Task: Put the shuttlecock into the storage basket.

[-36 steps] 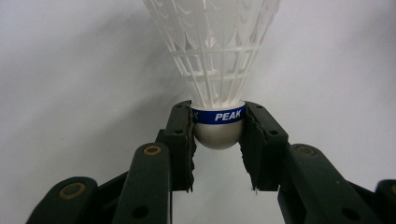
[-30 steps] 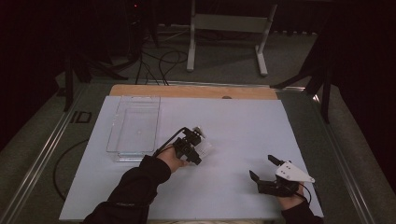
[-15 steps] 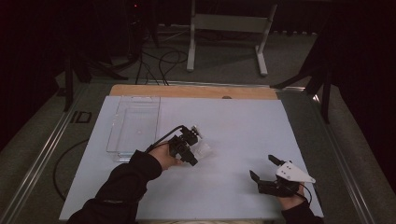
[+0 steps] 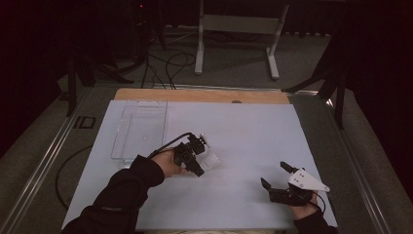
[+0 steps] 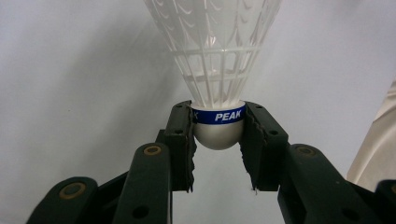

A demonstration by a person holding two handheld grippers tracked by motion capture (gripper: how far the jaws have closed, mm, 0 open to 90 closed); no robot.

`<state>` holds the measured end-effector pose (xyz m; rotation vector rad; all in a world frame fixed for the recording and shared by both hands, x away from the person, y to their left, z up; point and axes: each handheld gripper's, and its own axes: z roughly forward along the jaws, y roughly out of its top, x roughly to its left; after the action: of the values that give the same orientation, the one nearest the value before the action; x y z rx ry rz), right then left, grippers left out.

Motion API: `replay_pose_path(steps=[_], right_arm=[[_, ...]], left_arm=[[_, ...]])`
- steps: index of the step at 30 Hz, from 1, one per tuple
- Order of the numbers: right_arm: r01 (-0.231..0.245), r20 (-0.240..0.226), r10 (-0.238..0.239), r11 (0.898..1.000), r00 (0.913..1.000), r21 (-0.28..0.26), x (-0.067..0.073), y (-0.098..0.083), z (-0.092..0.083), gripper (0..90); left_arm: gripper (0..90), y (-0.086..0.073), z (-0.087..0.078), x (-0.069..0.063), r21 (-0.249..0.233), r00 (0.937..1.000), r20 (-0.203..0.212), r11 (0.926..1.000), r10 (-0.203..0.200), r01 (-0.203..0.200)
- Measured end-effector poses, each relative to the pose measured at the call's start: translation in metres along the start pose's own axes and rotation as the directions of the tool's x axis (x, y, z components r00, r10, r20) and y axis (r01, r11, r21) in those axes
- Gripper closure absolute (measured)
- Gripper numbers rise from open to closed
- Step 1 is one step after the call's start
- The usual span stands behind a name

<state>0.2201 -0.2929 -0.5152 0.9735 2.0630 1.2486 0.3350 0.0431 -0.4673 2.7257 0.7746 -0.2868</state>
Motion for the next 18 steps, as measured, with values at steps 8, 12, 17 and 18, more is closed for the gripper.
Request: replay_pose_path(steps=[8, 12, 17, 18], right_arm=[[0.004, -0.002, -0.004, 1.000, 1.0000, -0.001, 0.000, 0.000, 0.000, 10.2], [0.004, 0.001, -0.004, 1.000, 1.0000, -0.002, 0.000, 0.000, 0.000, 10.2], [0.004, 0.000, -0.004, 1.000, 1.0000, -0.002, 0.000, 0.000, -0.001, 10.2], [0.004, 0.000, -0.004, 1.000, 1.0000, -0.004, 0.000, 0.000, -0.001, 10.2]], left_arm=[[66.5, 0.001, -0.013, 0.000, -0.007, 0.9990, 0.013, 0.9990, 0.044, -0.044], [66.5, 0.002, -0.020, 0.000, -0.013, 0.9978, 0.016, 0.9979, 0.064, -0.064], [66.4, 0.000, -0.027, 0.001, -0.011, 0.9979, 0.015, 0.9980, 0.062, -0.062], [66.5, 0.000, -0.028, 0.002, -0.008, 0.9979, 0.012, 0.9980, 0.063, -0.063]])
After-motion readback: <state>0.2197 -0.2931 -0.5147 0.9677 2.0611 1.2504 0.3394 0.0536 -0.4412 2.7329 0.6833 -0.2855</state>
